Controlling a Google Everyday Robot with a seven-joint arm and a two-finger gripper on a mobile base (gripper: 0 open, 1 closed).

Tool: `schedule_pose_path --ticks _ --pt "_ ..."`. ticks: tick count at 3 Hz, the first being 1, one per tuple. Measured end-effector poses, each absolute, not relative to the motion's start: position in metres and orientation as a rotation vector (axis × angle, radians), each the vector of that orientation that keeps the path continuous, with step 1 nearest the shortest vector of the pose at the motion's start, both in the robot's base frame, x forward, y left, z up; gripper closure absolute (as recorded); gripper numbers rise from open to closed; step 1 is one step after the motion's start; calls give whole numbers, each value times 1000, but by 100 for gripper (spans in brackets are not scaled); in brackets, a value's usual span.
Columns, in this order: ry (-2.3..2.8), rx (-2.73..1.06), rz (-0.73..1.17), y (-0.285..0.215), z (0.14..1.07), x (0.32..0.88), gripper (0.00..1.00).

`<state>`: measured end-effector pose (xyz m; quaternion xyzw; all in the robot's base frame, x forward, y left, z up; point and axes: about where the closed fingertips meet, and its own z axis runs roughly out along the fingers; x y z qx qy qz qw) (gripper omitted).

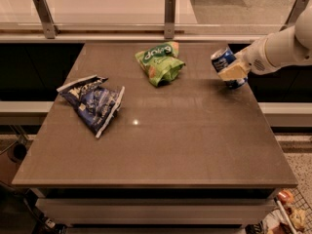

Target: Knock pepsi can over

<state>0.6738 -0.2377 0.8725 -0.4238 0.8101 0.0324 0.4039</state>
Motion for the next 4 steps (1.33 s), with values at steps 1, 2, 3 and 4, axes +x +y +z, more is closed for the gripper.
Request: schedule_pose_path --ticks 1,2,3,4 --pt "2097 -1153 -6 -233 869 673 100" --pt "2166 -1295 -98 -222 864 672 100" --pt "2223 -1466 -121 -206 855 673 100" --pt "2279 -1627 -87 -192 843 669 100"
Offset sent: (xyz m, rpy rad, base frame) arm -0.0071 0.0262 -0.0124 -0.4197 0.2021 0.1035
